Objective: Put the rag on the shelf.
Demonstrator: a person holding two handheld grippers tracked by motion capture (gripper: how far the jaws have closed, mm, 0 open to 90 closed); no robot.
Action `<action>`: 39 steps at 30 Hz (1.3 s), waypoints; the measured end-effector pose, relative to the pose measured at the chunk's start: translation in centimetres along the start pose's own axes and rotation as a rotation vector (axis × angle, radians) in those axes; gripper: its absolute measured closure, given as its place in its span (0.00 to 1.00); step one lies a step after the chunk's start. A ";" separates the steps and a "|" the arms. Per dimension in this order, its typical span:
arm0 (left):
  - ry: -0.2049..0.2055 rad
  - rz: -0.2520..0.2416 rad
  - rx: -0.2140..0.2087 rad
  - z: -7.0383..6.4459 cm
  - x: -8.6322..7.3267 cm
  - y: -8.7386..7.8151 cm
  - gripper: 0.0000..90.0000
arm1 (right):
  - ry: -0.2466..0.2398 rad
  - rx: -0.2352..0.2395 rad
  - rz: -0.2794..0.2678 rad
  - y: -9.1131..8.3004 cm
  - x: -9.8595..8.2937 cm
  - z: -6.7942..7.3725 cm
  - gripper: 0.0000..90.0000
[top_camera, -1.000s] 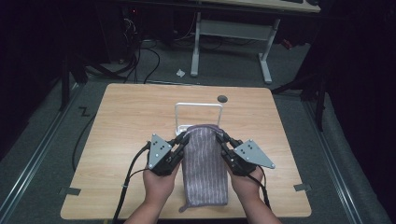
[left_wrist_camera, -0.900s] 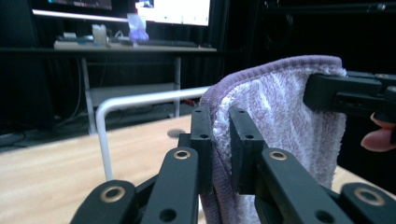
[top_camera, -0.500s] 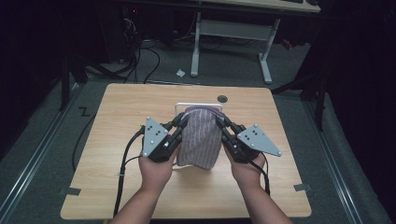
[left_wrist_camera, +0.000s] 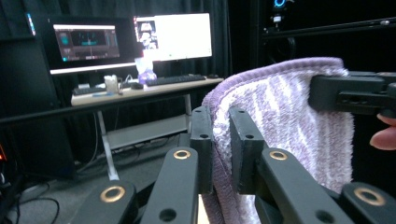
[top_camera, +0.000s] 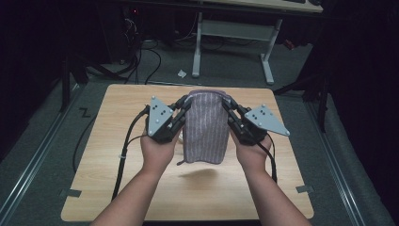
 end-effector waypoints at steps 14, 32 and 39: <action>0.019 0.004 0.048 4.2 0.0 5.4 0.91 | 0.059 -0.007 0.024 6.2 0.2 -2.7 0.92; -0.005 0.173 0.117 7.9 -2.8 11.6 0.90 | -0.020 -0.072 0.196 13.0 -3.3 -5.4 0.92; -0.048 0.276 0.097 8.9 -5.1 13.3 0.89 | -0.028 -0.054 0.271 14.1 -5.3 -6.3 0.91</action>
Point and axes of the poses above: each handheld gripper's, and its own axes: y roughly forward along the jaws, x roughly out of its top, z roughly to its left, the point moved 4 cm from there along y, roughly forward along the jaws, and after that the axes turned 5 degrees about -z, right-handed, at the moved point
